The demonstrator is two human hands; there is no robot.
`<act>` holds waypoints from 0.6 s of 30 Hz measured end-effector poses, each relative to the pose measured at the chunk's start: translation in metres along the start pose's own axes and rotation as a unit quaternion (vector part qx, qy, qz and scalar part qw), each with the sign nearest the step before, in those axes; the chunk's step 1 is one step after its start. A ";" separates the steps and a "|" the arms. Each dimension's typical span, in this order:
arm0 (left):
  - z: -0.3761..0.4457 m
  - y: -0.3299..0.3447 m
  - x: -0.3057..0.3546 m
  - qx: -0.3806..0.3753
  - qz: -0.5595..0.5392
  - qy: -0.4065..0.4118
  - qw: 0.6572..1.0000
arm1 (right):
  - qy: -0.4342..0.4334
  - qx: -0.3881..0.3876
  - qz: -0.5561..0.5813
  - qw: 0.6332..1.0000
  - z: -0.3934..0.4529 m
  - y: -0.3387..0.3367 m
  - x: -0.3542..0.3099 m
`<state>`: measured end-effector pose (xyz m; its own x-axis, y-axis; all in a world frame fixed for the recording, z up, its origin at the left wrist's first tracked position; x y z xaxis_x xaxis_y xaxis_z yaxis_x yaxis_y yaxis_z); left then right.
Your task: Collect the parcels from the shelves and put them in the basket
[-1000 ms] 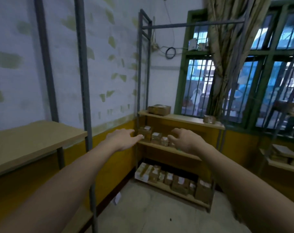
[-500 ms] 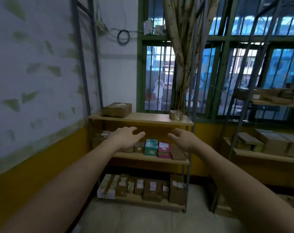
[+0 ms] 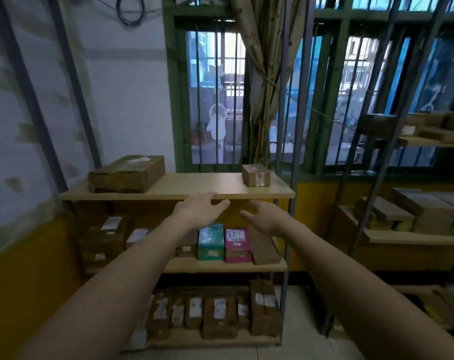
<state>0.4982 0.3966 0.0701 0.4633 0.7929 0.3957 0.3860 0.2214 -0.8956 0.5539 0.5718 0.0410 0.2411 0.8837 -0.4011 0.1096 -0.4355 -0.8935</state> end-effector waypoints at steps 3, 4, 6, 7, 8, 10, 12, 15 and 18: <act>0.044 -0.016 -0.008 0.006 0.025 0.020 0.999 | 0.018 0.016 0.038 0.999 0.046 -0.008 -0.001; 0.054 -0.020 -0.010 0.001 0.035 0.026 0.999 | 0.024 0.016 0.041 0.999 0.057 -0.009 0.000; 0.081 -0.026 -0.019 0.006 0.044 0.045 0.998 | 0.028 0.027 0.049 0.998 0.082 -0.016 0.003; 0.095 -0.029 -0.021 0.006 0.041 0.050 0.998 | 0.034 0.029 0.060 0.997 0.094 -0.021 0.005; 0.111 -0.032 -0.024 0.007 0.033 0.048 0.998 | 0.042 0.031 0.067 0.996 0.105 -0.026 0.007; 0.141 -0.032 -0.027 0.014 0.028 0.045 0.999 | 0.052 0.029 0.067 0.996 0.124 -0.034 0.011; 0.168 -0.028 -0.028 0.016 0.019 0.048 0.999 | 0.053 0.043 0.068 0.995 0.145 -0.040 0.020; 0.210 -0.019 -0.028 0.003 0.005 0.046 0.999 | 0.064 0.053 0.072 0.994 0.174 -0.048 0.038; 0.251 -0.014 -0.020 -0.009 -0.018 0.054 0.998 | 0.065 0.067 0.089 0.992 0.206 -0.059 0.066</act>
<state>0.2832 0.5200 0.0234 0.5328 0.7183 0.4474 0.4171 0.2371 -0.8774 0.3645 0.6917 0.0258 0.3689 0.7609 -0.5338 -0.0737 -0.5486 -0.8328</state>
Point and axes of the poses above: each hand's wrist, its own z-axis towards the middle knuckle, its own y-axis out of the palm, x = y × z, the point moved 2 cm from there along z, towards the middle knuckle, and after that the axes turned 15 degrees about -x, right-handed, at the moved point
